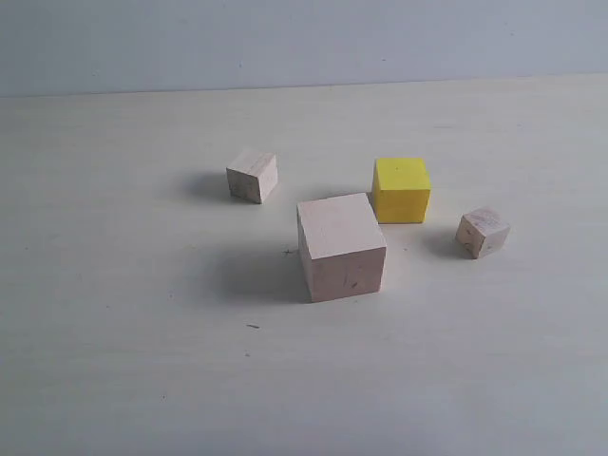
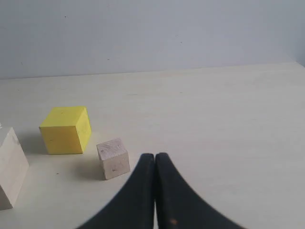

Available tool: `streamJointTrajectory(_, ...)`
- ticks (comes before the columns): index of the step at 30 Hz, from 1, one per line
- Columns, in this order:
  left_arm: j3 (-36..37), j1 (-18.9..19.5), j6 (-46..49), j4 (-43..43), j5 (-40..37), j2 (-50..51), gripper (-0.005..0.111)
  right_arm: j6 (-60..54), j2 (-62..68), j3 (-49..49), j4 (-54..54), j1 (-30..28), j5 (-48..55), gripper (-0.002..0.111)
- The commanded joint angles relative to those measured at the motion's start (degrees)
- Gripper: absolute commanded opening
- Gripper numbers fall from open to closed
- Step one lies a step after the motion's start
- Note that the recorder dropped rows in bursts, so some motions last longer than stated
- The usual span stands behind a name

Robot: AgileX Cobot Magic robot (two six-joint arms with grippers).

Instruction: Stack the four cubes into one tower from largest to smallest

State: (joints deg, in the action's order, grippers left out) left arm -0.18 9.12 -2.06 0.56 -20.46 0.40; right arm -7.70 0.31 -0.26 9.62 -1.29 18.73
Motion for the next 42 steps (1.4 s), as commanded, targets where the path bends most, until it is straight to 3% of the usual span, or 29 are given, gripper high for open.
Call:
streamJointTrajectory(1,0.18,-0.32,0.10,-0.56,0.35,-0.40,0.000,0.26,-0.31,0.26,0.23,-0.35,-0.78,0.000)
streamJointTrajectory(7,0.18,-0.32,0.10,-0.56,0.35,-0.40,0.000,0.16,-0.31,0.26,-1.09,-0.35,-1.72,0.000)
streamJointTrajectory(12,0.18,-0.32,0.10,-0.56,0.35,-0.40,0.000,0.16,-0.31,0.26,4.83,-0.35,-16.07,0.000)
streamJointTrajectory(17,0.18,-0.32,0.10,-0.56,0.35,-0.40,0.000,0.16,-0.31,0.26,4.73,-0.35,-18.38,0.000)
streamJointTrajectory(22,0.18,-0.32,0.10,-0.56,0.35,-0.40,0.000,4.33,-0.31,0.26,6.79,-0.35,-33.61,0.000)
streamJointTrajectory(27,0.18,-0.32,0.10,-0.56,0.35,-0.40,0.000,7.70,2.34,-8.59,5.65,-0.35,-18.35,0.000)
streamJointTrajectory(33,0.18,-0.32,0.10,-0.56,0.35,-0.40,0.000,4.85,15.05,-23.71,5.63,-0.35,-0.55,0.000)
streamJointTrajectory(39,0.18,-0.32,0.10,-0.56,0.35,-0.40,0.000,-13.81,31.88,-33.99,21.01,-0.35,18.84,0.000)
streamJointTrajectory(42,0.18,-0.32,0.10,-0.56,0.35,-0.40,0.000,-14.83,36.67,-35.01,28.49,-0.35,21.99,0.000)
